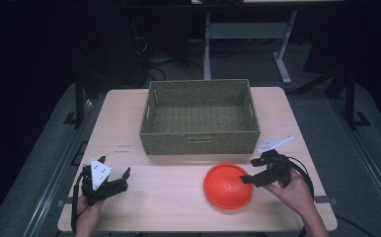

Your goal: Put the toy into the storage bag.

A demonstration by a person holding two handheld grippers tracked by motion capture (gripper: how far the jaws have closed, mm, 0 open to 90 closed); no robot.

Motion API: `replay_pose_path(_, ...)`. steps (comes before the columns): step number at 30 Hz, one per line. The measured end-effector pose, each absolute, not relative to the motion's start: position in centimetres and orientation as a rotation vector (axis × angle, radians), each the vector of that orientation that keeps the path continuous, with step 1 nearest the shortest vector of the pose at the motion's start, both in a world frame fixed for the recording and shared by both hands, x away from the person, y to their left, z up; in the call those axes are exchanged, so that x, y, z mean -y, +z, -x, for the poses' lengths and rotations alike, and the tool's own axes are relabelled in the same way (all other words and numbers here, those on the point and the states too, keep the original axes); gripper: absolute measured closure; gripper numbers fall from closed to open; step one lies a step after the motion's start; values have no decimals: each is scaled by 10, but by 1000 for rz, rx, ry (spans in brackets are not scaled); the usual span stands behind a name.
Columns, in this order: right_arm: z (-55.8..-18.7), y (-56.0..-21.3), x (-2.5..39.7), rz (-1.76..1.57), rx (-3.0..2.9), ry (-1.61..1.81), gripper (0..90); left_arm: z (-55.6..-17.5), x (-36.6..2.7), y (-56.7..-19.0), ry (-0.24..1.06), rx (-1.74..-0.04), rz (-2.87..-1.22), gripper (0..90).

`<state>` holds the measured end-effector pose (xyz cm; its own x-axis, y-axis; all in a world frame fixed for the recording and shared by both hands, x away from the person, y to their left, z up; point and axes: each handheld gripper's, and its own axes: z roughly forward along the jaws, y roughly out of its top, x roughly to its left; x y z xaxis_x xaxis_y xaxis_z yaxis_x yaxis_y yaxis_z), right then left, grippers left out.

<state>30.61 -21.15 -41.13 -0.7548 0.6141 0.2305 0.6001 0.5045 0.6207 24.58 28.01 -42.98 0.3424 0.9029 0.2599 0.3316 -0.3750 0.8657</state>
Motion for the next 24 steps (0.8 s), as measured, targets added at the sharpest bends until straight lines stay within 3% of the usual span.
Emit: replay_pose_path(24,-316,-447,201,-1149,-2758,974,335,-245,-277,-430,1015,-1042,-1907,128)
